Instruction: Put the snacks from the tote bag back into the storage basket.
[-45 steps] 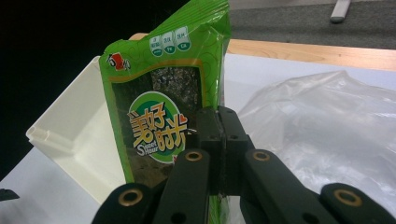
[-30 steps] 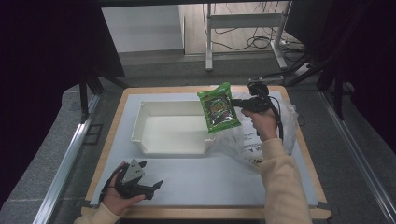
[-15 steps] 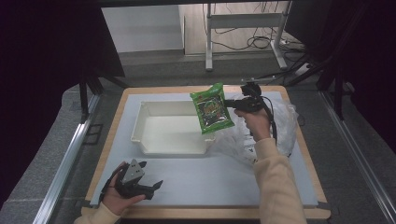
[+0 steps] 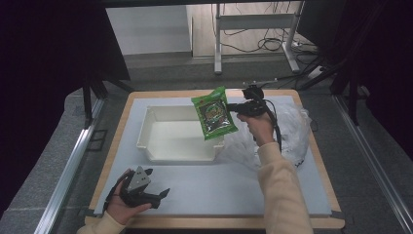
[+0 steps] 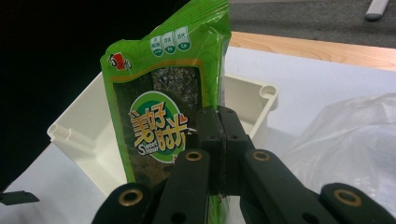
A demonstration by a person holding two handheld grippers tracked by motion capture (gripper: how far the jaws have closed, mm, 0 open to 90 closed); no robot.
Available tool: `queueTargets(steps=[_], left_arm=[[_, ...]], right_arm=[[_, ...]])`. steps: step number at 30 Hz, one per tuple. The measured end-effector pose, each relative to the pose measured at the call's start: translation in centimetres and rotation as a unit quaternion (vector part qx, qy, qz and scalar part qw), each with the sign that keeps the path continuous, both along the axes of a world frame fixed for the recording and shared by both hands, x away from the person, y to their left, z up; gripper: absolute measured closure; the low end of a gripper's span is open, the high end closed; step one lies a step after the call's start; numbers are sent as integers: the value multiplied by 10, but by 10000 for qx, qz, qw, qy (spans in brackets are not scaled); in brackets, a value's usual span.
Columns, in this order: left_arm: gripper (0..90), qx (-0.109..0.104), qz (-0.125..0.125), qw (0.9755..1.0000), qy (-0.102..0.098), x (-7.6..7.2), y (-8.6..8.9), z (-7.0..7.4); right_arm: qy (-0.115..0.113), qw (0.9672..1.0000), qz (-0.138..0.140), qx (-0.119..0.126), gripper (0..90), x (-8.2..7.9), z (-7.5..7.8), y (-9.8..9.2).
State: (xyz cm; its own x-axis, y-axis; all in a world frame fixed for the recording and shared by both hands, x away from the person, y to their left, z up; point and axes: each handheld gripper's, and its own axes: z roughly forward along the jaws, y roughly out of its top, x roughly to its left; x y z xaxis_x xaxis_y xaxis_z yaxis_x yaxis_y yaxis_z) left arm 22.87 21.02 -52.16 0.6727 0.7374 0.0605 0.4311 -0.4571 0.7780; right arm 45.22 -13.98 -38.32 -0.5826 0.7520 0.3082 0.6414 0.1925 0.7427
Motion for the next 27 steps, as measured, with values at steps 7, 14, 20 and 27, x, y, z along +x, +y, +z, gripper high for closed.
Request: queueTargets(steps=[7,14,20,27], left_arm=[[95,0,-11,10000,-1,0,0,0],[94,-18,-16,10000,-8,-1,-1,0],[94,-36,-36,10000,-2,-1,-1,1],[94,-84,-32,10000,-10,-1,-1,2]], right_arm=[[8,10000,40,4,900,1,-1,9],[36,9999,96,13,900,3,-4,22],[51,9999,143,21,900,4,-9,34],[75,9997,200,71,900,6,-13,47]])
